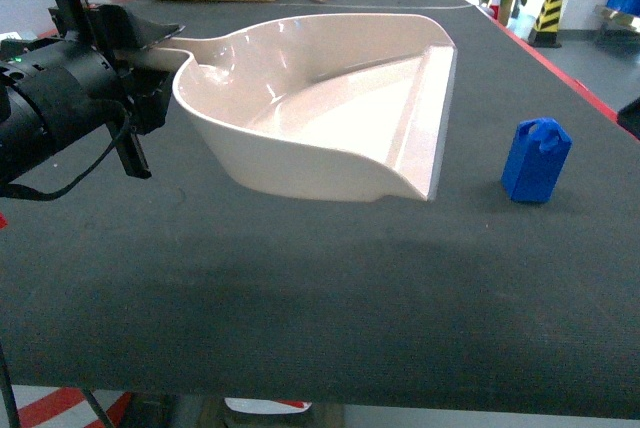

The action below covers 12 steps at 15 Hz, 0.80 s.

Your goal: Place part in tray to right shelf

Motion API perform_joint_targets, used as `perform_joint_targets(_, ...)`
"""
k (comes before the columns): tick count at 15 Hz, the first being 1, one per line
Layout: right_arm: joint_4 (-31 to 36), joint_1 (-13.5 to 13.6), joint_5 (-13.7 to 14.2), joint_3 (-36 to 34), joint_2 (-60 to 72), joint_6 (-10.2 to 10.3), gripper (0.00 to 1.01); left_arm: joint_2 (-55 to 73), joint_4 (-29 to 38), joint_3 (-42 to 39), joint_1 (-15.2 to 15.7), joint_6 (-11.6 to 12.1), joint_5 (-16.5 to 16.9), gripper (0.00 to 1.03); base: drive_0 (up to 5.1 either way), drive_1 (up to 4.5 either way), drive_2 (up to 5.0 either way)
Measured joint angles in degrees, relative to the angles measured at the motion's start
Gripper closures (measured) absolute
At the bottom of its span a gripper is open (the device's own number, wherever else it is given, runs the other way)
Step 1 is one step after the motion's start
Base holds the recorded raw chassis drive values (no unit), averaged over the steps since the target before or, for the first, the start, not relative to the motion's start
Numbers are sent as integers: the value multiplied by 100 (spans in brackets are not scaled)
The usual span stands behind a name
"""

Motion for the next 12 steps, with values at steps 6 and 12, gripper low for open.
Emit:
perform_joint_targets(6, -608, 262, 101, 1631, 1362, -15, 3, 0, -2, 0, 0, 0, 2, 87, 0, 0, 0)
perform_joint_targets(12, -938, 487, 334, 2647, 2317, -116, 3, 0, -2, 0, 0, 0, 0, 87, 0, 0, 0)
